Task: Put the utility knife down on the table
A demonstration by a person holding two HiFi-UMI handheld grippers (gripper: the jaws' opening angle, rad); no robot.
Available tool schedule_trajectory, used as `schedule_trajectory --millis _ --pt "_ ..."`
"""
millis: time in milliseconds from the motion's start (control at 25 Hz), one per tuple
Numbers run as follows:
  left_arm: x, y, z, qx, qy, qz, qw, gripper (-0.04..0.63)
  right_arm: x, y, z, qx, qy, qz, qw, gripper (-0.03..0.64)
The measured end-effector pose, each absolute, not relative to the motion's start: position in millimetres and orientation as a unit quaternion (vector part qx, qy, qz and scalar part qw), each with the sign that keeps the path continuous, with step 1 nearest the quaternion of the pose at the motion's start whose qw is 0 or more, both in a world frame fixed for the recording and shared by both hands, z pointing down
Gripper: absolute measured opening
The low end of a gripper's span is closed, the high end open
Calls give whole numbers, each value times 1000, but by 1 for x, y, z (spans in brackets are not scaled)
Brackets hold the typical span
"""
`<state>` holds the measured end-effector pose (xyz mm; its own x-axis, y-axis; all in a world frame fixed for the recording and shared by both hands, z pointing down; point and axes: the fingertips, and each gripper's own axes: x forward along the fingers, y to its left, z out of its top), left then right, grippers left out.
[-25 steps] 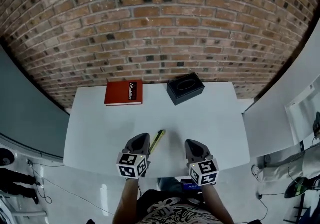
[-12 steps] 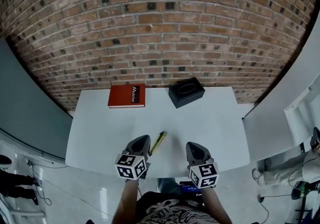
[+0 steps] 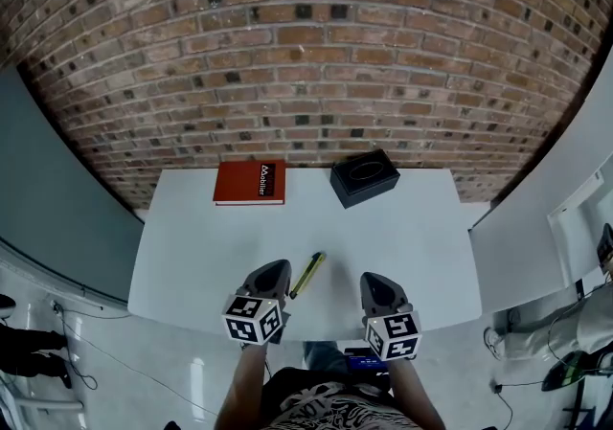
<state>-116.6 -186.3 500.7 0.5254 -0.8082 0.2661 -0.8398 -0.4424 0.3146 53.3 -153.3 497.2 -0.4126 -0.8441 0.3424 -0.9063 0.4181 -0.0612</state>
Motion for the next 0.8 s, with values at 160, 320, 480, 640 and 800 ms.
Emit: schedule_trajectory --millis 160,320,480,640,800 --pt "-119 -186 503 848 -485 38 211 14 50 -154 498 525 -833 120 131 0" --pt "-123 -188 505 846 -487 37 216 14 48 -155 499 526 -831 121 134 0" --pt "-125 -189 507 845 -487 37 218 14 48 -155 500 526 -831 122 136 0" --pt "-126 -191 509 843 -489 38 220 14 48 -157 503 526 -830 123 139 0" --pt "-129 -194 514 841 -492 41 221 14 48 -159 506 528 -829 125 139 0"
